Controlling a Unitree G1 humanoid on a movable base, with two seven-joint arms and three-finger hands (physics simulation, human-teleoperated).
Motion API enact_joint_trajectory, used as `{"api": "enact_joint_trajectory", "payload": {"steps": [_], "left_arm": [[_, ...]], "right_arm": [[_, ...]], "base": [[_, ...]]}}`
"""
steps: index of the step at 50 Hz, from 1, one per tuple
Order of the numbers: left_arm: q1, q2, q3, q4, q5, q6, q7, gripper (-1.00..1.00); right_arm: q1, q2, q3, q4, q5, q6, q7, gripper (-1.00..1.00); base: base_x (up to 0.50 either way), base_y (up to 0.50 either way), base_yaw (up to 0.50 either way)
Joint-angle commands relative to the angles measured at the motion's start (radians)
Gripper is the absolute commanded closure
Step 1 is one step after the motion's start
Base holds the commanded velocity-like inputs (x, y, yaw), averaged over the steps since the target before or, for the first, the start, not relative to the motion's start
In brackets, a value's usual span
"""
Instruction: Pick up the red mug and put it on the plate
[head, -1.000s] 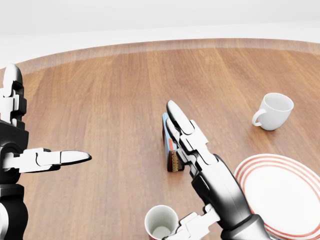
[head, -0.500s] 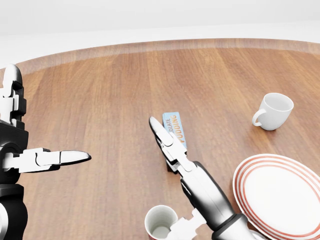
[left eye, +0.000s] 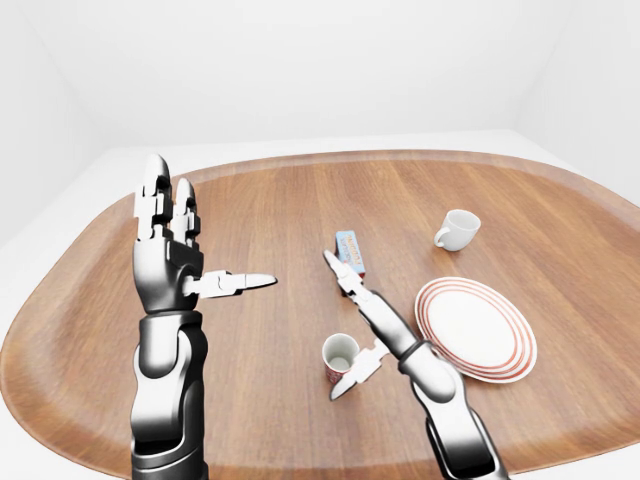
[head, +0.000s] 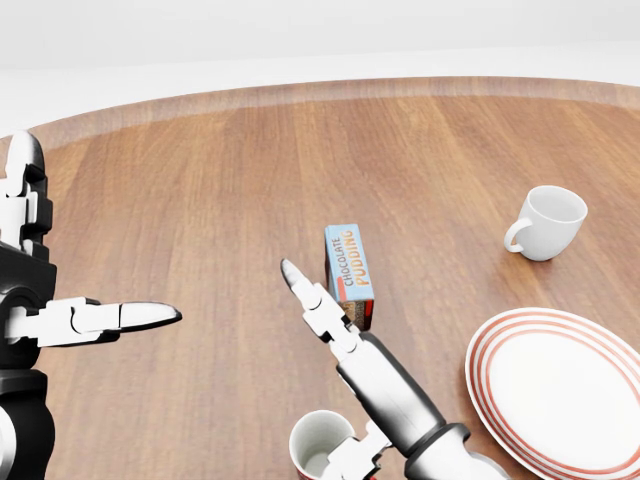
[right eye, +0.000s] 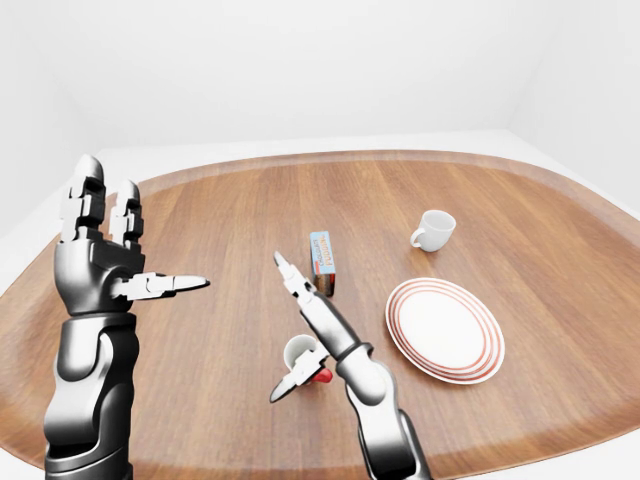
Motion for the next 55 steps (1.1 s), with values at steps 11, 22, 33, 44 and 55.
{"api": "enact_joint_trajectory", "payload": {"steps": [11, 22, 33, 44, 55], "left_arm": [[0.0, 0.0, 0.001, -0.002, -0.001, 0.0, -0.001, -1.0], [0.003, 0.0, 0.001, -0.01, -0.001, 0.0, -0.002, -1.0], [0.004, 0.002, 0.008, -0.014, -0.006, 0.0, -0.004, -1.0], [0.001, 0.003, 0.007, -0.004, -0.006, 0.0, -0.004, -1.0], [0.002, 0.004, 0.008, -0.005, -0.007, 0.0, -0.004, -1.0]], "right_arm": [[-0.003, 0.0, 0.024, 0.079, -0.141, 0.0, -0.005, -1.0], [-0.014, 0.017, 0.029, 0.146, -0.234, 0.0, -0.011, -1.0], [-0.036, 0.026, 0.033, 0.196, -0.313, 0.0, -0.003, -1.0], [-0.048, 0.033, 0.022, 0.236, -0.412, 0.0, -0.008, -1.0], [-0.053, 0.037, 0.019, 0.254, -0.444, 0.0, -0.002, -1.0]], "base": [[0.0, 0.0, 0.0], [0.0, 0.0, 0.0], [0.0, 0.0, 0.0], [0.0, 0.0, 0.0], [0.0, 0.0, 0.0]]}}
